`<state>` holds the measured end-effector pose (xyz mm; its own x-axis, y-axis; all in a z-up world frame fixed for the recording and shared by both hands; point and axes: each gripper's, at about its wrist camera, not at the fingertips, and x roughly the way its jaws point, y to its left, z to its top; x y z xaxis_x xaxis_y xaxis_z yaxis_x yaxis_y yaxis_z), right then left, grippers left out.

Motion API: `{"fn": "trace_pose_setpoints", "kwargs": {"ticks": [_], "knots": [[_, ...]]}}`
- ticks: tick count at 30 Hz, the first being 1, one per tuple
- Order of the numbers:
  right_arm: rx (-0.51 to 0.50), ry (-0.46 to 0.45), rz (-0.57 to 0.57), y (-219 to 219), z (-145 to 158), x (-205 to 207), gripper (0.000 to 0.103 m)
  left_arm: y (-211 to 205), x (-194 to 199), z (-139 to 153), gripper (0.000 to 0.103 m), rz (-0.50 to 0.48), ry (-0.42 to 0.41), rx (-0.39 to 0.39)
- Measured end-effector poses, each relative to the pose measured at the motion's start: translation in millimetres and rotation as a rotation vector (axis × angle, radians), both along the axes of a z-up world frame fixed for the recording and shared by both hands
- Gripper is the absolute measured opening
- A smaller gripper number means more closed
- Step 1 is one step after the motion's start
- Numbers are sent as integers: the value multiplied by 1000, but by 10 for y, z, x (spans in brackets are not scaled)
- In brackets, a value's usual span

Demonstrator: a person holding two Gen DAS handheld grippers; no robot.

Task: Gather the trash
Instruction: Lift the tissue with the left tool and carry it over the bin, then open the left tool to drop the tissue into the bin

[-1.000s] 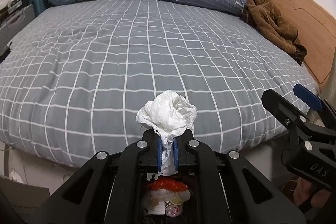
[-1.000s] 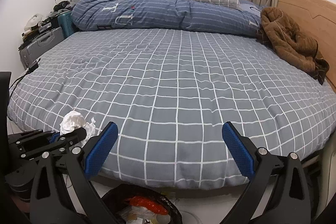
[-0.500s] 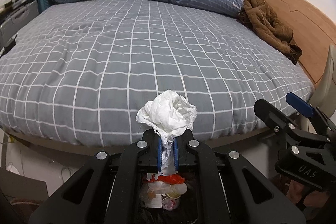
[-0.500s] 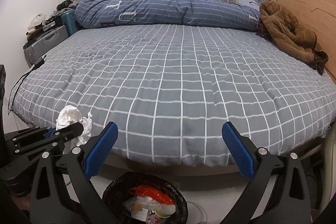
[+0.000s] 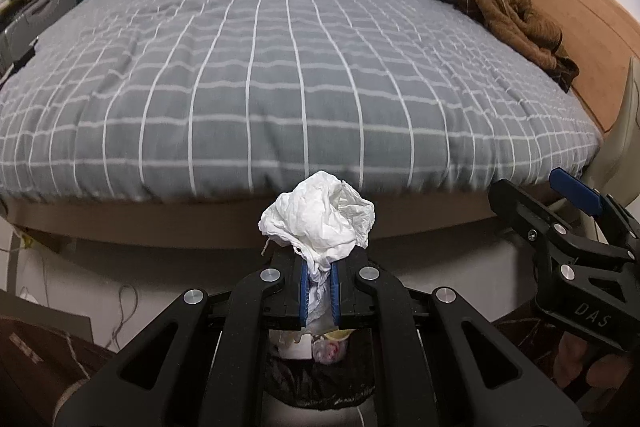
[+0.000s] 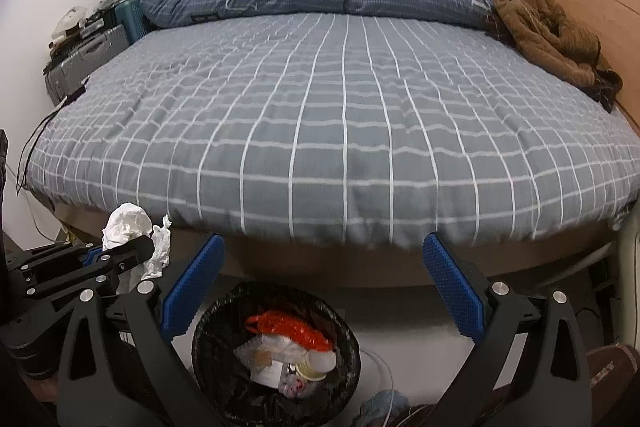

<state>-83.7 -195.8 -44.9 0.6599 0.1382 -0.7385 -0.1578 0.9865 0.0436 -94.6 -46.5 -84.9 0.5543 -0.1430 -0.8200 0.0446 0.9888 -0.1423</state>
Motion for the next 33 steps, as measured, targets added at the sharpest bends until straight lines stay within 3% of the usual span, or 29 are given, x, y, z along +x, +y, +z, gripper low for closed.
{"fn": "trace_pose_setpoints", "kwargs": {"ticks": [7,17,27,29,33], "knots": [[-26,88,1,8,-309,-65,95,-12,-37,-291,7,-12,77,6],[-11,276,-11,-36,-838,143,95,61,110,-738,7,-10,188,3],[-20,340,-22,-16,-1105,303,95,-11,272,-1048,11,-32,261,-5],[-20,349,-25,-8,-1141,326,95,-11,295,-1101,18,-33,270,5],[-32,357,-23,19,-1197,359,95,-19,324,-1147,48,-29,269,28]]}}
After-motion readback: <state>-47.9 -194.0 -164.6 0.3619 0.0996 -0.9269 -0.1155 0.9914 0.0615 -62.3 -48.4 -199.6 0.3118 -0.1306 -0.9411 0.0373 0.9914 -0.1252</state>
